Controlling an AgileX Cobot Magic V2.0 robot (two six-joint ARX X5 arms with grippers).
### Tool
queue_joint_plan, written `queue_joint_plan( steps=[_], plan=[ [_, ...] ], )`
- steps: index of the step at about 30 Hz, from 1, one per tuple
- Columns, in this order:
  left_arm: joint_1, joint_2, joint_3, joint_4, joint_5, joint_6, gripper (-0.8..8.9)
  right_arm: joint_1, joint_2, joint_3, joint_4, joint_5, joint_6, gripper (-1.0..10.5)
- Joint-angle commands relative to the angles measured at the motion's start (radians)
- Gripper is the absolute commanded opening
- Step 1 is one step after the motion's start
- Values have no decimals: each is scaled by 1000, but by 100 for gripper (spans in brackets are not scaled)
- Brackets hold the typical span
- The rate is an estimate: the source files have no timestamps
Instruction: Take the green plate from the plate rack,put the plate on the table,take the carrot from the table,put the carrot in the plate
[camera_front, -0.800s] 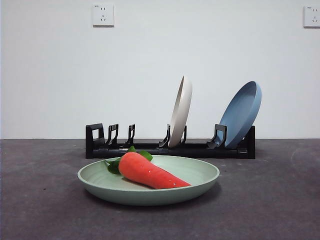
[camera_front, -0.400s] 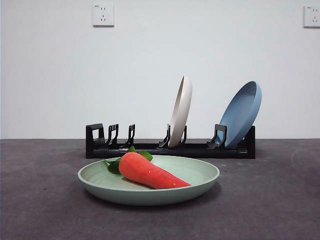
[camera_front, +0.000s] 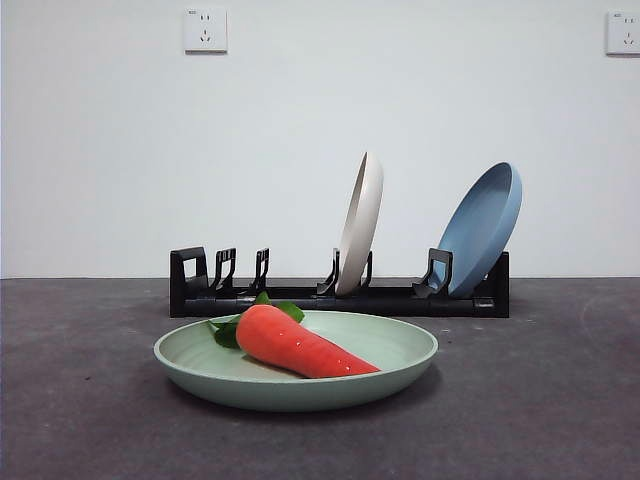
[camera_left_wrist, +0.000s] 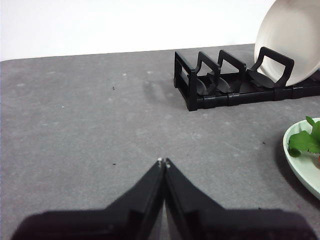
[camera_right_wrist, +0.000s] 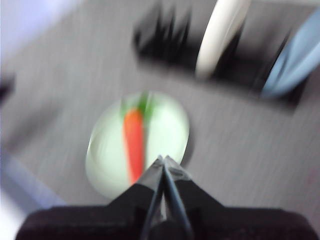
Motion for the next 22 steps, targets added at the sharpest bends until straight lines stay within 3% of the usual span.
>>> queue_joint_plan(
  steps=[1, 7, 13, 22],
  plan=[
    [3, -3, -14, 3, -1, -10, -1, -130, -70, -107, 145, -13, -15, 1],
    [3, -3, -14, 3, -1, -10, -1, -310, -245, -407, 416, -13, -5, 1],
    [3, -3, -14, 3, -1, -10, -1, -368, -397, -669, 648, -3, 2, 1],
    [3, -3, -14, 3, -1, -10, -1, -398, -515, -834, 676, 21, 17, 1]
  ],
)
